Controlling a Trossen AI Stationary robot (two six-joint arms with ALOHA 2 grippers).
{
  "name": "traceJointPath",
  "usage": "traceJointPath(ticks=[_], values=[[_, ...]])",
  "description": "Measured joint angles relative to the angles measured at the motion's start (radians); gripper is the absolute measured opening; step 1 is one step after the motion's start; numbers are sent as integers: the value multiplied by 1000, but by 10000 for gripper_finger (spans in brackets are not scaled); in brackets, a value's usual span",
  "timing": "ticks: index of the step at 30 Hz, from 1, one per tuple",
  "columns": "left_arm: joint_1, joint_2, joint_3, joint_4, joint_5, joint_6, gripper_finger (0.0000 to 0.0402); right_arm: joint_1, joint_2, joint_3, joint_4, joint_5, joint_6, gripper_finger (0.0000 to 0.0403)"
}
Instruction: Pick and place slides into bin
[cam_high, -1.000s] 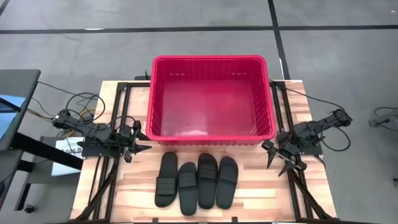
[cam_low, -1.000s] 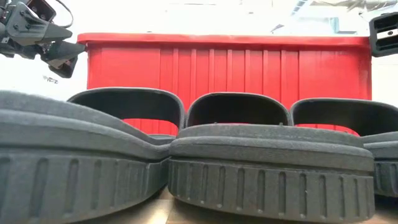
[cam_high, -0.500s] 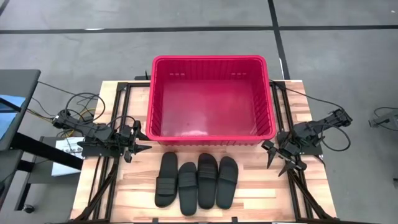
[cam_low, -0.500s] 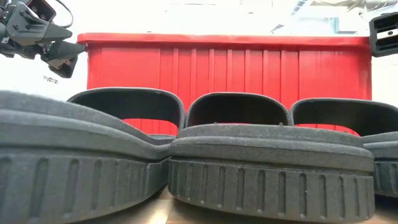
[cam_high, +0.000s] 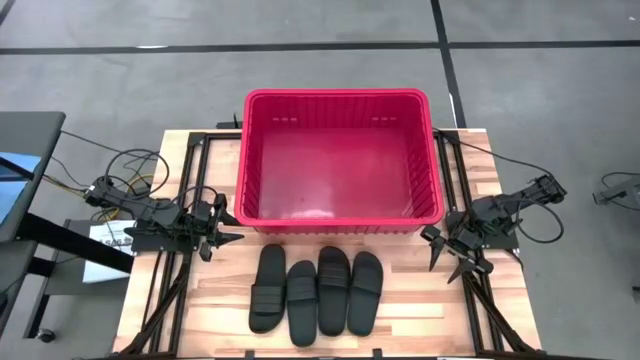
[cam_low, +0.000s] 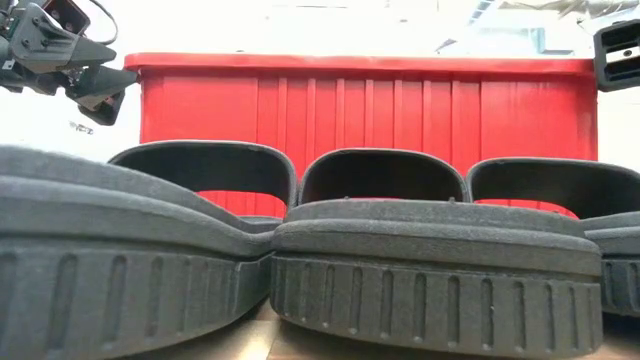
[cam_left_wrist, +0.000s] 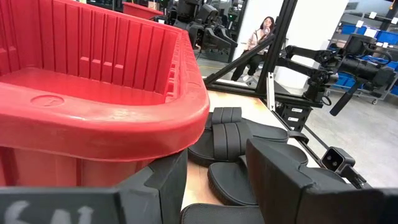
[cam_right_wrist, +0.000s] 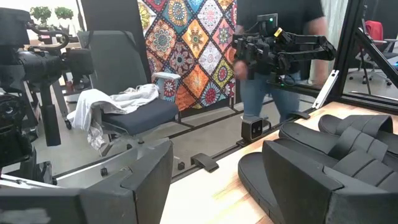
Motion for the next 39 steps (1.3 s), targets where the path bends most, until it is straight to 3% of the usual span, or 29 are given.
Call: traceJointPath(ticks=[36,39], values=[[0,0,0,1,0,0,155,0,0,0,0,0,0,240],[-1,0,0,7,-44,4,155,0,0,0,0,0,0,240]])
